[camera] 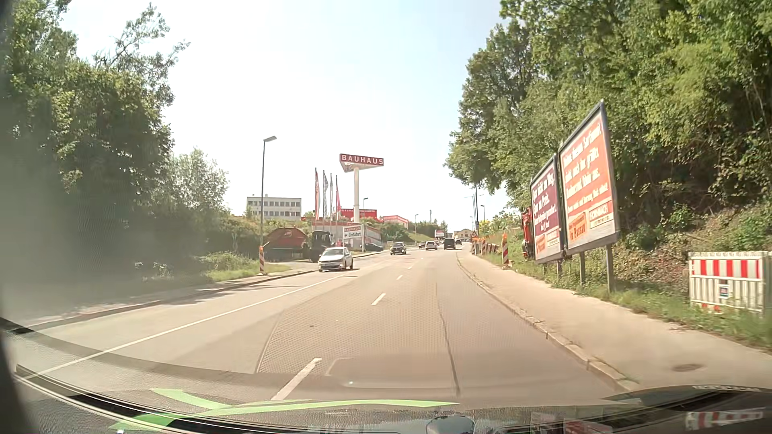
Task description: Follow the waypoints while adhering to traffic rules and regulations
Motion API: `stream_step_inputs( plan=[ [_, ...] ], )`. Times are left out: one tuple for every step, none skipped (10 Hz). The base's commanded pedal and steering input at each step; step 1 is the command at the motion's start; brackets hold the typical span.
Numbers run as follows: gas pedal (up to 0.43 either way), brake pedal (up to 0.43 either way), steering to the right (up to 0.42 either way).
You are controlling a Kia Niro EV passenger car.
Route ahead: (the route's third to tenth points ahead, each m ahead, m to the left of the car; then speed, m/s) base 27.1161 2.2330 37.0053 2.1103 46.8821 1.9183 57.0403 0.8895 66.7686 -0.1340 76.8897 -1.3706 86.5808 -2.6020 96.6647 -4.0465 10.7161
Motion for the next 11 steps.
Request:
stream_step_inputs(
  plan=[
    [0.280,0.000,-0.001],
    [0.280,0.000,-0.001],
    [0.280,0.000,0.001],
    [0.280,0.000,0.002],
    [0.280,0.000,0.004],
    [0.280,0.000,0.004],
    [0.280,0.000,0.005],
    [0.280,0.000,0.005],
    [0.280,0.000,0.006],
    [0.280,0.000,0.007],
    [0.280,0.000,0.008]
  ],
)
